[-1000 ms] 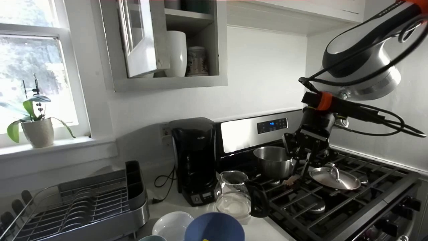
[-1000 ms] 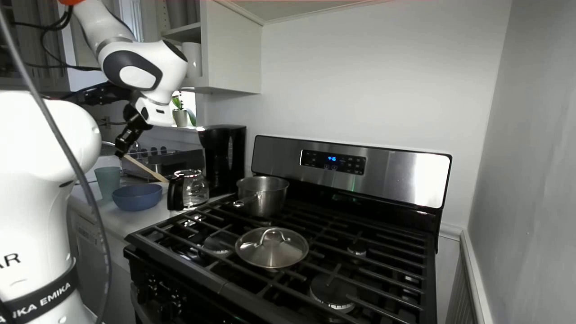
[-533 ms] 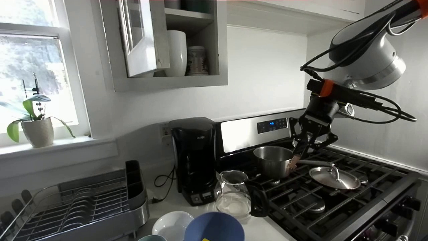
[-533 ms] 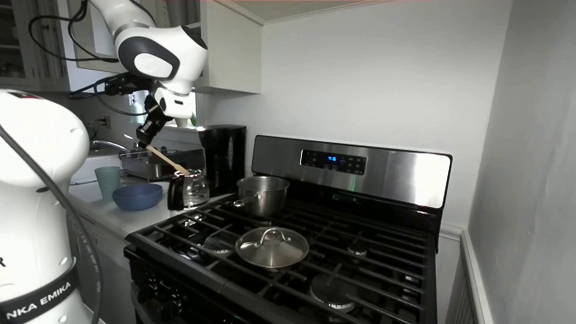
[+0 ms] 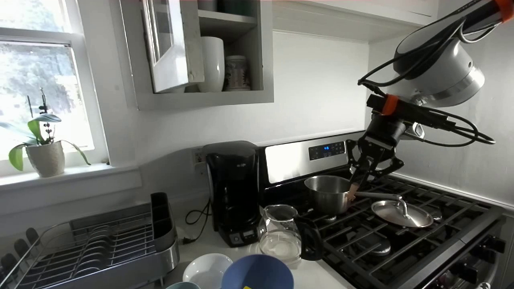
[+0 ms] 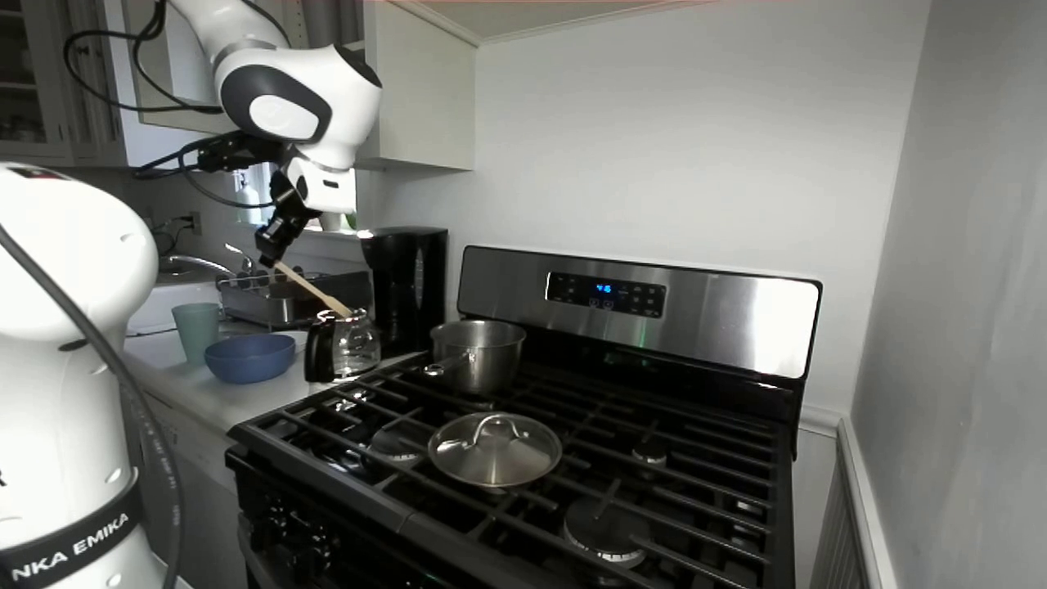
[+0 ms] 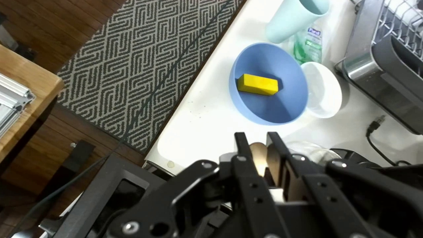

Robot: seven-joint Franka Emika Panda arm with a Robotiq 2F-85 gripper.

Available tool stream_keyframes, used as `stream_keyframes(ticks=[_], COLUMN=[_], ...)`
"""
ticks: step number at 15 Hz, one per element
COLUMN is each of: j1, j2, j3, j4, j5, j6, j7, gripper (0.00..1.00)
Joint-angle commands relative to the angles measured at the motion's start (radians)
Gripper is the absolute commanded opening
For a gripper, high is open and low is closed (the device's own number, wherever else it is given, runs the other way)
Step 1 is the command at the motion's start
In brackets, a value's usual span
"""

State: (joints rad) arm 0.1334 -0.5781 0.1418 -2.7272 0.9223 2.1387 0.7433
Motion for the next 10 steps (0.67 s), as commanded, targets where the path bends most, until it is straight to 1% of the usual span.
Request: stream_keyframes(ticks=[1, 2, 6, 10], j1=[-0.073, -0.090, -0.158, -0.188], j2=[0.031, 0.046, 0.114, 0.217], j3=[-0.062, -0.087, -0.150, -0.206], j4=[0.087, 0.113, 0.180, 0.230], j5=[0.019, 0.024, 0.055, 0.146], j6=[-0.088, -0.124, -0.188, -0.241], j7=[-0.017, -0.022, -0.034, -0.120], gripper=[0.05, 0.05, 0.05, 0.05])
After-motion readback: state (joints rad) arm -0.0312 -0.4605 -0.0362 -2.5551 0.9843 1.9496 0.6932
